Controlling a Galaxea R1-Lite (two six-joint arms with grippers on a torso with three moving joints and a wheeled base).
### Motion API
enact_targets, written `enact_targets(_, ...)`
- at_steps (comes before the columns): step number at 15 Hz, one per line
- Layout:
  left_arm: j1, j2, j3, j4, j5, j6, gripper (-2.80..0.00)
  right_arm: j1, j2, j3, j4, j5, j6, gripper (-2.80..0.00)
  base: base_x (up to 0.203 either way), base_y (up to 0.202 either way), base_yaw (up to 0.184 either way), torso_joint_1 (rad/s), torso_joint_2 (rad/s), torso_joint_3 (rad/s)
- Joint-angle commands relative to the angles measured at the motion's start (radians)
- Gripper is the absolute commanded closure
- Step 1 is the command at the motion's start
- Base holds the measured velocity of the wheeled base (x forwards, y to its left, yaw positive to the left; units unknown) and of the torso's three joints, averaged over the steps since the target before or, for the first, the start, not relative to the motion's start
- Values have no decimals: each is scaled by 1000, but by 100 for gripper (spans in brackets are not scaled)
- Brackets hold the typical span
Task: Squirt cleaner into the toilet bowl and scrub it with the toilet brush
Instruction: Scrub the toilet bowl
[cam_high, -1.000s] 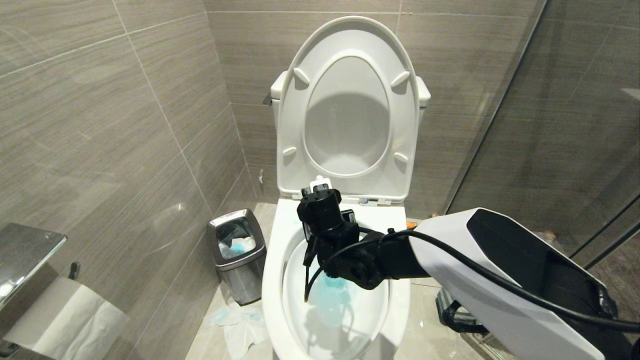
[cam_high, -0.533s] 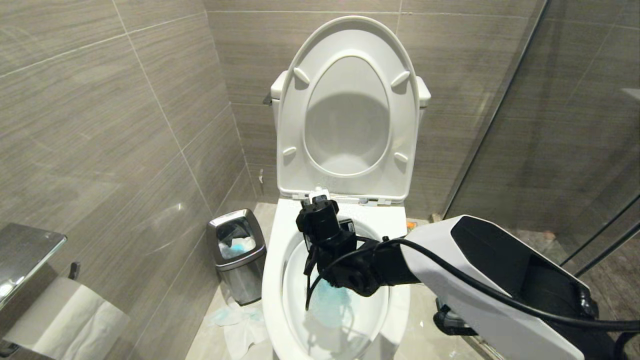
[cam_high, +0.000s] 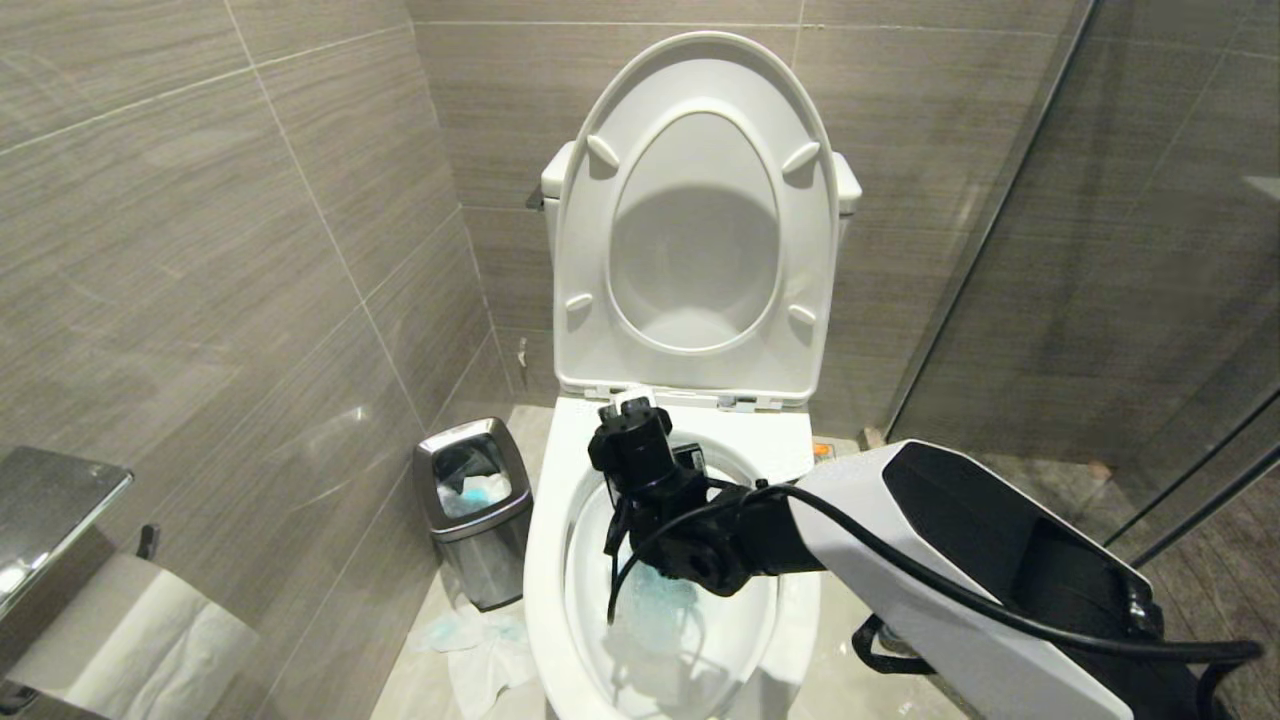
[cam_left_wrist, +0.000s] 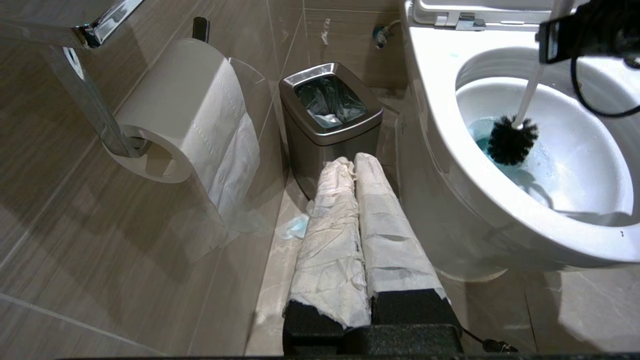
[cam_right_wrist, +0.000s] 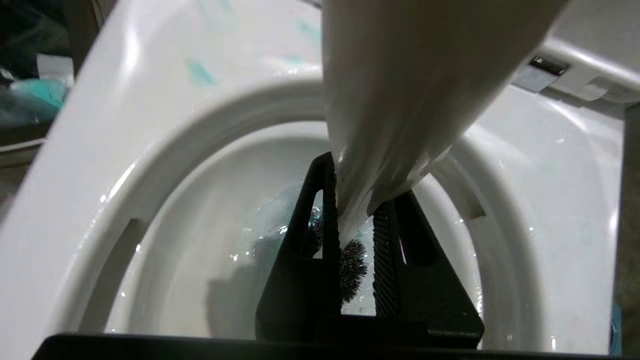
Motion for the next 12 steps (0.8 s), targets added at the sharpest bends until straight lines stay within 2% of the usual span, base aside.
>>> enact_targets(1, 0, 1, 0, 0, 0, -1, 0, 4, -99, 45, -5, -6, 2, 0, 0, 0, 0, 0, 0, 0)
enact_targets(6, 0, 1, 0, 0, 0, 0, 0, 24, -314, 252, -9, -7, 8, 0, 0, 0, 0, 0, 0, 0)
enact_targets(9, 0, 1, 0, 0, 0, -1, 0, 39, -363, 371, -15, -7, 25, 0, 0, 0, 0, 0, 0, 0)
enact_targets(12, 0, 1, 0, 0, 0, -1, 0, 66, -367, 421, -15, -20, 55, 0, 0, 0, 0, 0, 0, 0)
